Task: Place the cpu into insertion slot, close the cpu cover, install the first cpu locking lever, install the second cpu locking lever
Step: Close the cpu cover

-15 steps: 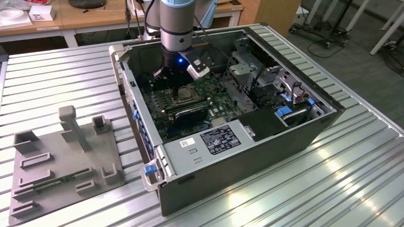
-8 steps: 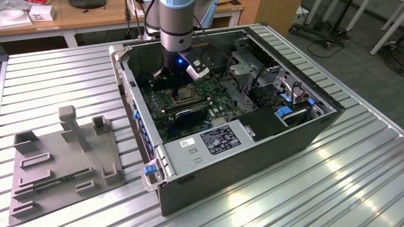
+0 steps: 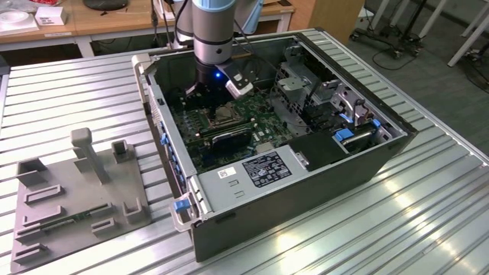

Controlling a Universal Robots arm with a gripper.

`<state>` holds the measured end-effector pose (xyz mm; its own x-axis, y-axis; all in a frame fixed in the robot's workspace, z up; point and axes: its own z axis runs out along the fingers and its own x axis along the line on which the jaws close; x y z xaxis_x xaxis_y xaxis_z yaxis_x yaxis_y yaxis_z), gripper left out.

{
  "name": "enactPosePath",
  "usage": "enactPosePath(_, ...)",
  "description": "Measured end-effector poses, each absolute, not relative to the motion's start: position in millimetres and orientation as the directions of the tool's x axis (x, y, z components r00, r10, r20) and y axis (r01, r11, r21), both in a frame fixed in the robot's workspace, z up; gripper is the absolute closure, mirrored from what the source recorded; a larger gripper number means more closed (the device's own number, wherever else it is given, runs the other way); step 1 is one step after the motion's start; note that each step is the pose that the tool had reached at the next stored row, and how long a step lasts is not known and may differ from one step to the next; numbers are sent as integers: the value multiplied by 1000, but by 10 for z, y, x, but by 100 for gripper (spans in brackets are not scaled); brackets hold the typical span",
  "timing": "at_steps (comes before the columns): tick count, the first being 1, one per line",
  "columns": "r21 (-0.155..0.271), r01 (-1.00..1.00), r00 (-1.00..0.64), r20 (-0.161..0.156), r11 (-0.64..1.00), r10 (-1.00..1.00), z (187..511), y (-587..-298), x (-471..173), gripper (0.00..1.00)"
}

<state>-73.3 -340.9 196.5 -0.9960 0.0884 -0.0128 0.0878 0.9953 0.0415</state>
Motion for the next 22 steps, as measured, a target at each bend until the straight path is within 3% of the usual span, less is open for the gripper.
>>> enactPosePath(22,42,88,-996,-13,995,88,2180,-3408,-733,89)
